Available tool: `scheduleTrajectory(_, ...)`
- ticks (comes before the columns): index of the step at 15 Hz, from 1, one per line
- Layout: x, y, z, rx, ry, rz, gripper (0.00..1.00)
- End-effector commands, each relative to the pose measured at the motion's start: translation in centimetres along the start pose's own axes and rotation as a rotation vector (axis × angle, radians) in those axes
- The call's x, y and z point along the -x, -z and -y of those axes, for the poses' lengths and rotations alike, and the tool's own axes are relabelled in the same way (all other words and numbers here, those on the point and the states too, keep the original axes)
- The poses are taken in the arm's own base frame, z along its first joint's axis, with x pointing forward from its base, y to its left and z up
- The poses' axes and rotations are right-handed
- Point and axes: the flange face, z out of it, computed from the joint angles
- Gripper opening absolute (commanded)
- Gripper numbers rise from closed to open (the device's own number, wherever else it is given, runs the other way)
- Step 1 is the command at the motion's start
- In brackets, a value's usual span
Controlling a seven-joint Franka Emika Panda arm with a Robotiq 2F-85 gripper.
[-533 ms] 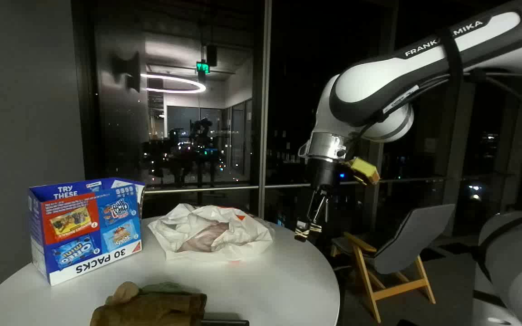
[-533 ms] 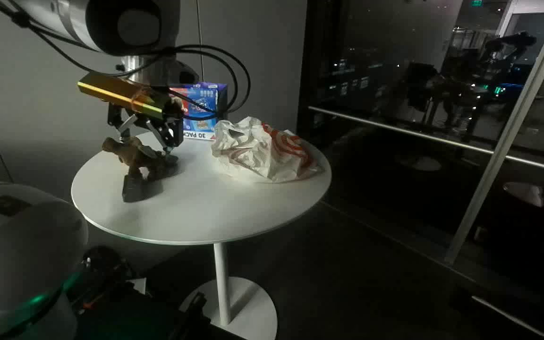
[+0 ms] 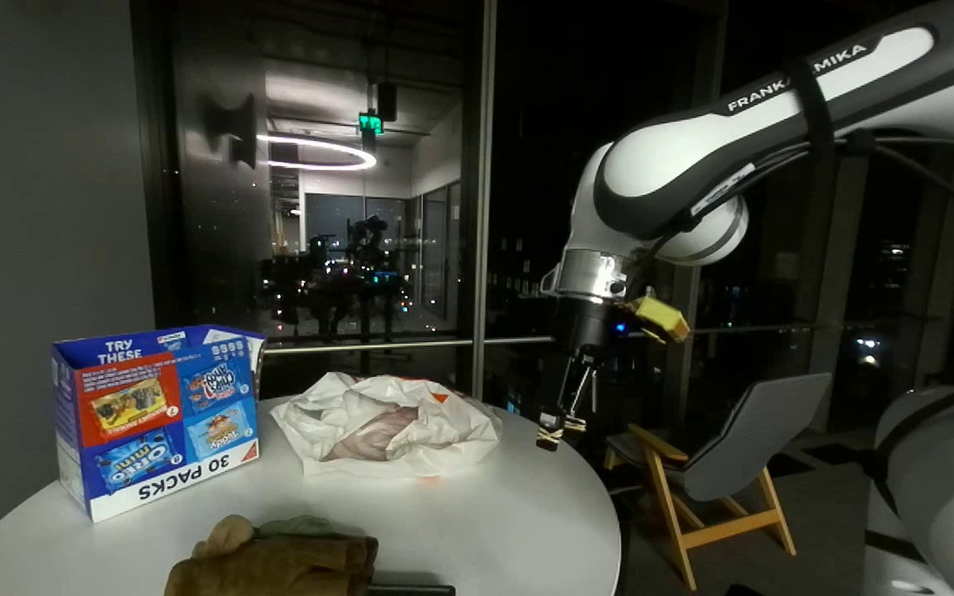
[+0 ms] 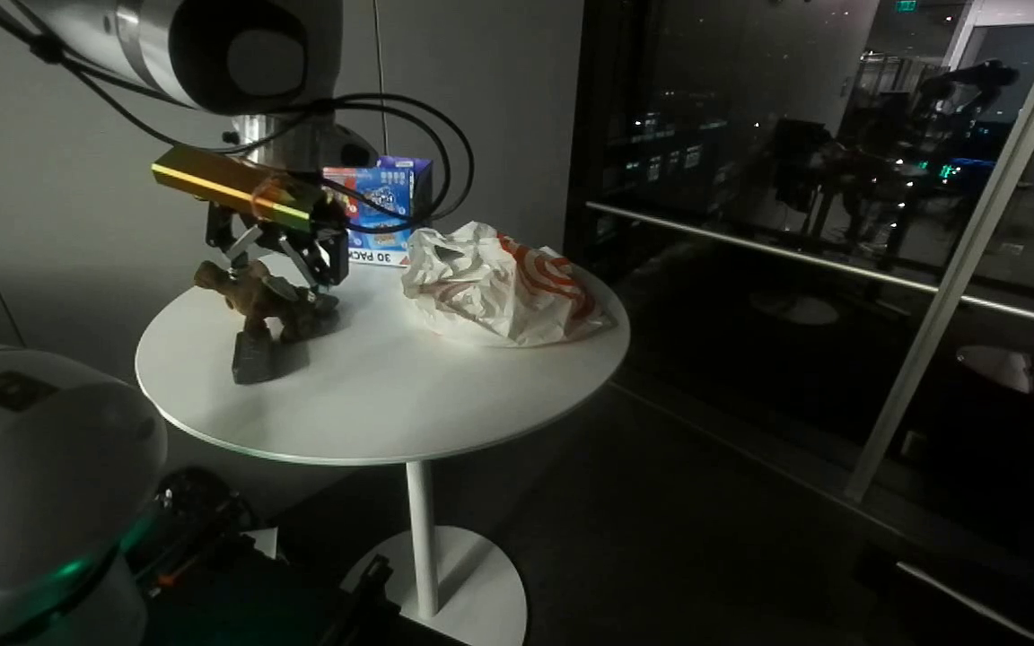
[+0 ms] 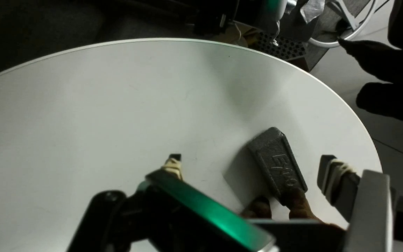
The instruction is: Move the plastic bag to the left and put the toy moose and eraser inside the plastic bag
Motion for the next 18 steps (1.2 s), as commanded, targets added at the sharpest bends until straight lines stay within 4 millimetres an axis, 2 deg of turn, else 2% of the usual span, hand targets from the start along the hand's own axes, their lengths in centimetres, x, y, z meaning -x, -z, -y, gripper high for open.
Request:
scheduleTrajectory(1, -2.4, -1.6, 0.7, 0.031, 0.022, -0.020, 1.00)
scheduleTrajectory(4, -5.7, -2.8, 0.7, 0.113, 0.023, -0.097, 1.00)
scheduleTrajectory(9, -12.3, -3.8, -0.7, 0.245, -0.046, -0.350, 1.00)
scheduleTrajectory(11, -14.7, -4.3, -1.6, 0.285, -0.083, -0.415, 1.00)
scheduleTrajectory(13, -16.7, -5.0, -3.5, 0.335, -0.151, -0.462, 1.00)
scheduleTrajectory(15, -17.7, -4.4, -5.8, 0.398, -0.211, -0.474, 1.00)
scheduleTrajectory(18, -19.5, -3.0, -7.1, 0.475, -0.308, -0.494, 1.00)
